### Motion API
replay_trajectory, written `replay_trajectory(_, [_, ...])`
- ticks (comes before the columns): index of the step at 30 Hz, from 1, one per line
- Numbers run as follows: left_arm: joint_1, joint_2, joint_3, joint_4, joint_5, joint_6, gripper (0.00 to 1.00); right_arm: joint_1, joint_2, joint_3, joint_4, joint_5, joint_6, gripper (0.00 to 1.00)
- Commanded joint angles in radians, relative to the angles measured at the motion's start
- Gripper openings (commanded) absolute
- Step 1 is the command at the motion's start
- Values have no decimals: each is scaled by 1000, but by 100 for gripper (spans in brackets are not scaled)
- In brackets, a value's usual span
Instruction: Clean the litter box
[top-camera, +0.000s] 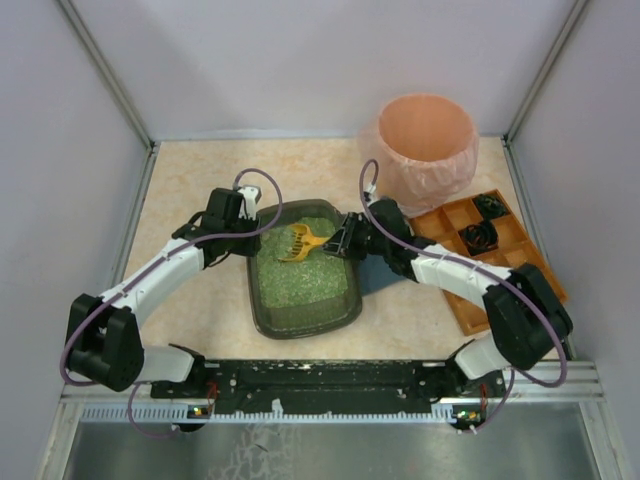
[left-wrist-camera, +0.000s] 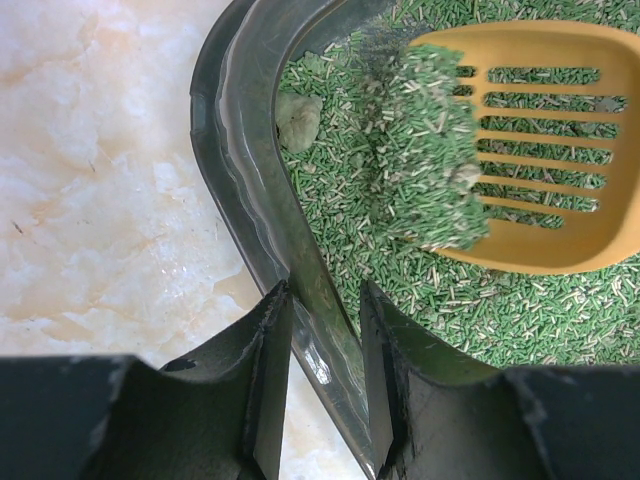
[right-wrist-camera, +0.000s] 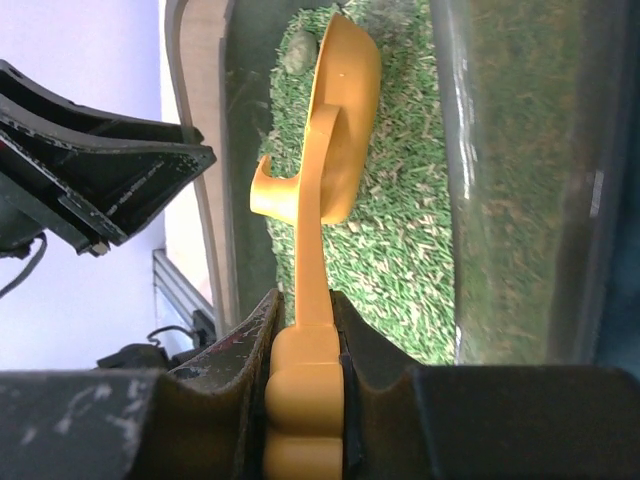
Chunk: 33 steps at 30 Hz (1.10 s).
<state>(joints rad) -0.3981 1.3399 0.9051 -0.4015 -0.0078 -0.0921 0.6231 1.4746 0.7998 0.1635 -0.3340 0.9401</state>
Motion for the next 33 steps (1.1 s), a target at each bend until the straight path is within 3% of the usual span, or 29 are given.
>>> replay_trajectory(1, [-13, -7, 31, 9, 22, 3, 39, -6, -109, 76, -208, 102, -133, 0])
replay_trajectory(11, [-13, -10, 31, 9, 20, 2, 39, 34, -232, 209, -553, 240, -345, 0])
replay_trajectory(14, [-12, -10, 31, 9, 19, 3, 39, 90, -229, 289, -648, 283, -452, 0])
replay_trajectory(19, [-13, -10, 31, 9, 17, 2, 39, 224, -188, 414, -801, 503, -559, 0])
replay_trajectory(28, [-12, -11, 29, 9, 11, 3, 39, 265, -184, 496, -808, 623, -575, 0])
replay_trajectory(33, [-13, -13, 31, 9, 8, 4, 39, 265, -164, 496, -744, 507, -481, 0])
